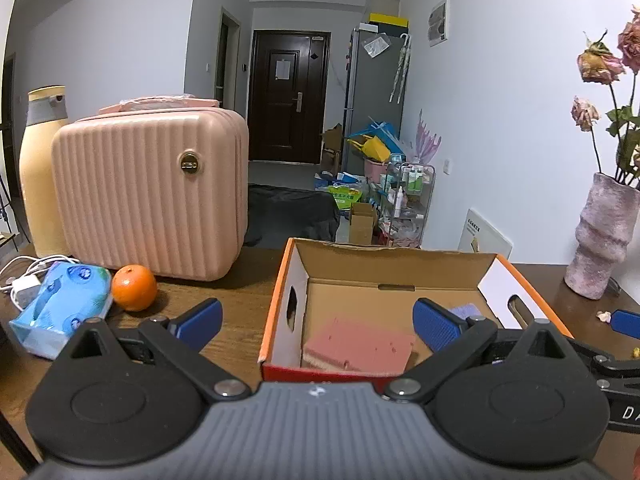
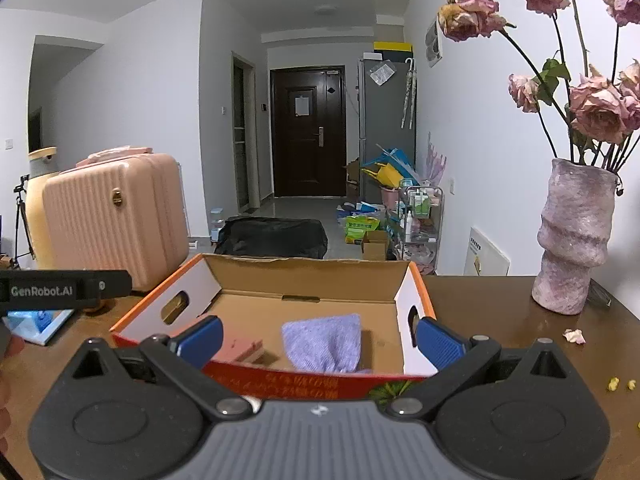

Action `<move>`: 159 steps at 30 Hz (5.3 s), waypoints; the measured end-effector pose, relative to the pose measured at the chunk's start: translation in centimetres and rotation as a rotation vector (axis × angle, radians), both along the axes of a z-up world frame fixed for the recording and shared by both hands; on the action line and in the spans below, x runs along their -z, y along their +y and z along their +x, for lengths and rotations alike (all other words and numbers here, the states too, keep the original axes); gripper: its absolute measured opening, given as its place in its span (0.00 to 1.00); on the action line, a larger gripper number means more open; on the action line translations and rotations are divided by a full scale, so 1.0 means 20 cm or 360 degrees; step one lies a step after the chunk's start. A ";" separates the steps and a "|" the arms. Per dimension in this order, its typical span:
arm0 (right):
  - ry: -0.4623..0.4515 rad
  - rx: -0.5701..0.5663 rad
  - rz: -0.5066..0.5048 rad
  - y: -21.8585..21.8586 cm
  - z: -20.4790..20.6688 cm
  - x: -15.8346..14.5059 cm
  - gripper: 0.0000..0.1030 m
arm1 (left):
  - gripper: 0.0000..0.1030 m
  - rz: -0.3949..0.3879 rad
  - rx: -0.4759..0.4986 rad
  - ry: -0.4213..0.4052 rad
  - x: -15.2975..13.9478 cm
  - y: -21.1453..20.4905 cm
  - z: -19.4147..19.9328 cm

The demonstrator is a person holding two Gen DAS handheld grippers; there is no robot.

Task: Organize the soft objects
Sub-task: 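Open both tools to drop the sponge and pouch into the box, then move the right tool back to the blue handkerchief pack and grasp it, then lift the handkerchief pack with the right tool toward the box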

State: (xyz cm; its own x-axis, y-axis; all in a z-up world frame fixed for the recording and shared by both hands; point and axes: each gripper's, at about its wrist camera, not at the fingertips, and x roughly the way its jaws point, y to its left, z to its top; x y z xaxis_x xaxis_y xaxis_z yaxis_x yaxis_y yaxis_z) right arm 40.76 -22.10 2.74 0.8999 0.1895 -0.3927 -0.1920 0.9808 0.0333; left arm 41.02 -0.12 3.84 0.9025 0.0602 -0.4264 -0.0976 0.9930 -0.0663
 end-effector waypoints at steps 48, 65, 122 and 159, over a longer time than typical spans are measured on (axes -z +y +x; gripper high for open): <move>0.0090 -0.0190 -0.0092 0.29 -0.79 0.20 1.00 | 1.00 0.0086 0.0106 0.0069 0.22 0.25 -0.87; 0.0270 -0.0451 -0.0223 0.70 -0.71 0.33 0.93 | 1.00 0.0100 0.0002 0.0166 0.29 0.54 -0.90; 0.0107 -0.0431 0.0087 0.47 -0.74 0.26 0.50 | 1.00 0.0017 -0.0037 0.0271 0.37 0.50 -0.85; -0.0059 -0.0212 0.0121 -0.04 -0.82 0.18 0.50 | 1.00 0.0039 0.0284 0.0324 0.45 -0.14 -0.84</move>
State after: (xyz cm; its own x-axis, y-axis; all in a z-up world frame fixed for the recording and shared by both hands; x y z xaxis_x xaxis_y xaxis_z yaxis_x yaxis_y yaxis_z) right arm 24.43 -22.89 -0.88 0.8784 0.3359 -0.3399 -0.3225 0.9416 0.0969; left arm 24.29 -2.95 -5.10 0.7955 -0.0798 -0.6006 0.0705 0.9967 -0.0390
